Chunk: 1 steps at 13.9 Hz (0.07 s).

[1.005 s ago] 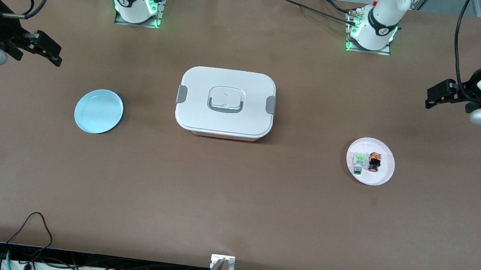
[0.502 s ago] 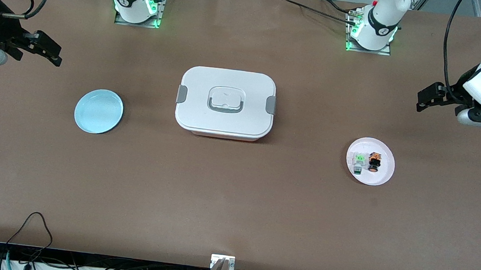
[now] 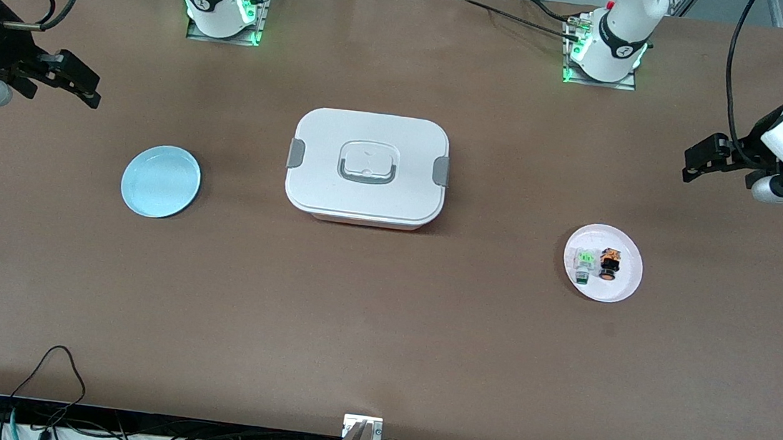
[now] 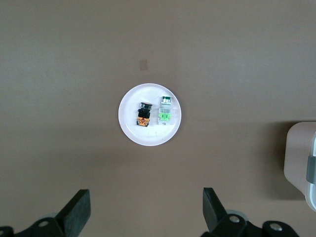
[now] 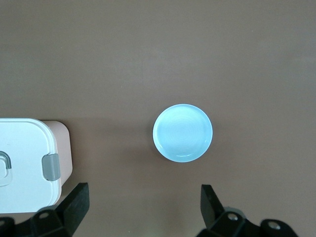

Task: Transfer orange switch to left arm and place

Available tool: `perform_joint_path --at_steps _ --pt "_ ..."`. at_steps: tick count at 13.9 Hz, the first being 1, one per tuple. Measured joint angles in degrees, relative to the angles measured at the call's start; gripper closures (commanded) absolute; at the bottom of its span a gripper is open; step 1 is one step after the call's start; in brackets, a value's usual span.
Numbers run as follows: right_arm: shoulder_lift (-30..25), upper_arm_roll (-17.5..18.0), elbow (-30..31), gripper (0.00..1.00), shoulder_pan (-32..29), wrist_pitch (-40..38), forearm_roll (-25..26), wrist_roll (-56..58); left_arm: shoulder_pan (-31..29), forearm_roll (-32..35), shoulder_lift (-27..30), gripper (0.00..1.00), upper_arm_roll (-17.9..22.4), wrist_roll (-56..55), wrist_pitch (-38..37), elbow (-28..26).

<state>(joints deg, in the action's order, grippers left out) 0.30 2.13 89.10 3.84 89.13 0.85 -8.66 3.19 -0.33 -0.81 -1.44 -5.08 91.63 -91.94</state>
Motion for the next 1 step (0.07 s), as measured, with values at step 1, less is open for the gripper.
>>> perform_joint_path --at_steps 1 --pt "0.0 0.0 0.0 0.0 0.0 0.0 0.0 0.0 0.0 0.0 0.0 0.0 0.1 0.0 0.0 0.0"
